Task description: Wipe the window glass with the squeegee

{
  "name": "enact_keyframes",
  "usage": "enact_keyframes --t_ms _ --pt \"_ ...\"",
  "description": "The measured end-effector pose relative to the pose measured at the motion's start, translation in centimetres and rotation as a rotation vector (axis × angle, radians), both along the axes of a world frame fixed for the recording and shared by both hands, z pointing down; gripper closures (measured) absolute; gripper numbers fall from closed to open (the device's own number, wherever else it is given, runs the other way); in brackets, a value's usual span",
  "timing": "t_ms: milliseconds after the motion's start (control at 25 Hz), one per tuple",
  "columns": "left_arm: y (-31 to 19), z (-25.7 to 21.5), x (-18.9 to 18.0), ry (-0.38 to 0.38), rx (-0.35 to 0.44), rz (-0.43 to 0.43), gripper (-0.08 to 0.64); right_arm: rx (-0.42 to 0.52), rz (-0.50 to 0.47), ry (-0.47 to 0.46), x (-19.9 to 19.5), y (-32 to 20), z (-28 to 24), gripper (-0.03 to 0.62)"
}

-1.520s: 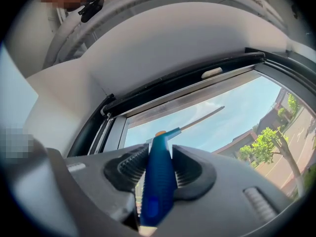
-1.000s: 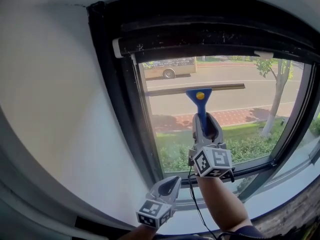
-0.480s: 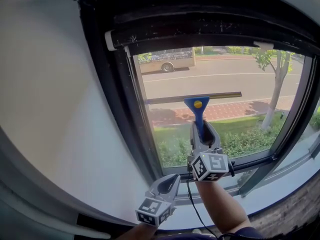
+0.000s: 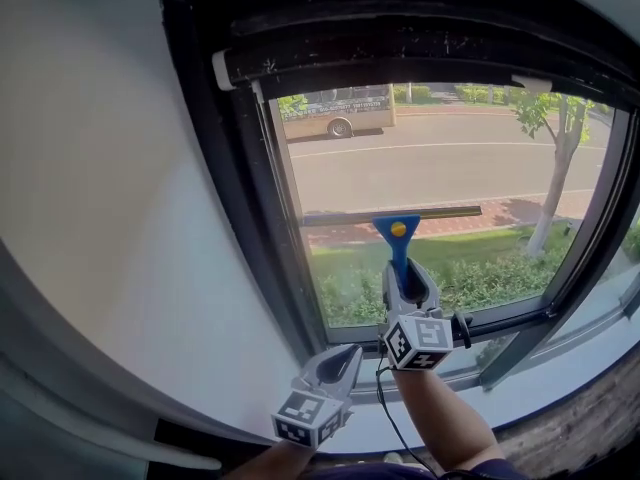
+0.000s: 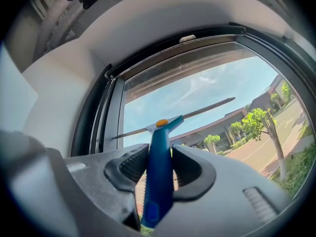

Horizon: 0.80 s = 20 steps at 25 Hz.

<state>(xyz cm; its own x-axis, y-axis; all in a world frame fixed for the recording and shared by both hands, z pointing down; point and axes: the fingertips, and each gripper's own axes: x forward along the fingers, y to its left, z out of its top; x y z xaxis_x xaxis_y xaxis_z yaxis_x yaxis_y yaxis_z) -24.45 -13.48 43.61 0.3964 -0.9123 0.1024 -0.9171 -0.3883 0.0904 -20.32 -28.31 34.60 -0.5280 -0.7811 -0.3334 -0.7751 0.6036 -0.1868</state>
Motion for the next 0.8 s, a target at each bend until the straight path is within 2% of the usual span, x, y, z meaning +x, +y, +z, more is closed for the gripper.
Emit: enact_keyframes --t_ms 640,800 --pt "0.3 1.1 0.9 0.023 -0.040 0.013 0.557 -0.137 -0.021 0.100 -0.3 0.3 7.8 0.443" --pt "0.3 1.3 1.1 0.006 -0.045 0.015 0.557 -0.179 -0.026 0.126 -0.3 0.1 10.8 0.443"
